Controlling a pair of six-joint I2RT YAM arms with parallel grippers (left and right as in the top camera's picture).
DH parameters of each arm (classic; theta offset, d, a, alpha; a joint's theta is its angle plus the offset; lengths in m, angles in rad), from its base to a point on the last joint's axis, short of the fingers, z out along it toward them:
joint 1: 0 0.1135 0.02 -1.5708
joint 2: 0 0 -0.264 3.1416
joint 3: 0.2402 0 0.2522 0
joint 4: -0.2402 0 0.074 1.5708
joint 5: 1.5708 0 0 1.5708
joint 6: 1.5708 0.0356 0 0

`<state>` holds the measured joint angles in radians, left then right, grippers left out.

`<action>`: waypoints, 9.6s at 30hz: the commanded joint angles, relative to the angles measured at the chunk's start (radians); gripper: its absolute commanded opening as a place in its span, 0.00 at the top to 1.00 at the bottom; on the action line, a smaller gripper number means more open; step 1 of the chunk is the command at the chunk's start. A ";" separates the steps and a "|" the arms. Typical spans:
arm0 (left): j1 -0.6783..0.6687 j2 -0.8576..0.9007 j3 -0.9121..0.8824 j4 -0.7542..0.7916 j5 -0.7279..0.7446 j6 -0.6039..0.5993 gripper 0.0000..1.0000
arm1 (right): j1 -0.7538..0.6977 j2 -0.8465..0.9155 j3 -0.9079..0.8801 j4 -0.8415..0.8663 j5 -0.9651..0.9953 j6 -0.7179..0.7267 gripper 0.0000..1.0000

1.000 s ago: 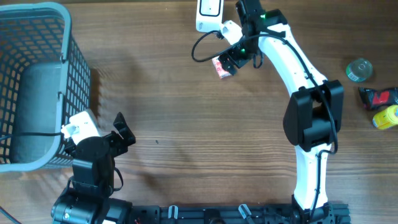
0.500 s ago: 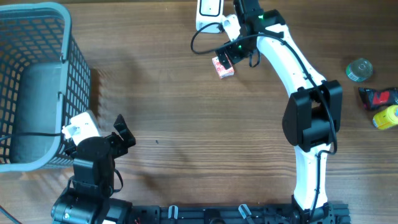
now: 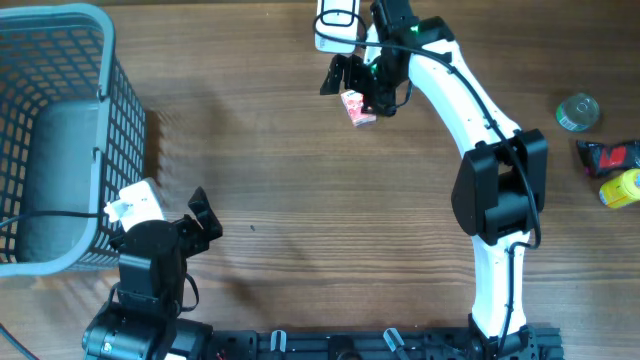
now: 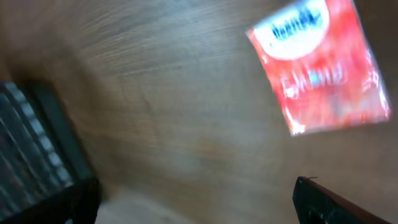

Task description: Scan the item barcode

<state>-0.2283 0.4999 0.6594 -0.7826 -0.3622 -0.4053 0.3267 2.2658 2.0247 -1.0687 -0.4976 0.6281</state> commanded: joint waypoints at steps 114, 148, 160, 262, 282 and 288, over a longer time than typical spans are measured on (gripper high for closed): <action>0.006 -0.009 0.003 -0.011 0.060 0.003 0.00 | 0.037 0.182 0.388 -0.184 0.417 0.080 0.00; 0.006 -0.008 0.003 -0.012 0.060 -0.008 0.00 | 0.073 0.179 0.486 0.590 0.805 -0.512 0.00; 0.006 -0.007 0.003 -0.023 0.060 -0.008 0.00 | 0.089 0.179 0.488 0.103 0.618 -0.195 0.00; 0.006 -0.007 0.003 -0.021 0.092 -0.007 0.00 | 0.092 0.549 0.488 0.087 0.695 -0.367 0.02; 0.006 -0.007 0.003 -0.019 0.093 -0.007 0.00 | 0.093 0.519 0.488 0.051 0.681 -0.364 0.61; 0.006 -0.007 0.003 -0.019 0.092 -0.007 0.00 | 0.093 0.463 0.488 0.057 0.681 -0.367 0.62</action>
<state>-0.2276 0.4980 0.6594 -0.8078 -0.2817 -0.4061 0.4248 2.7358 2.5420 -0.9890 0.1699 0.2821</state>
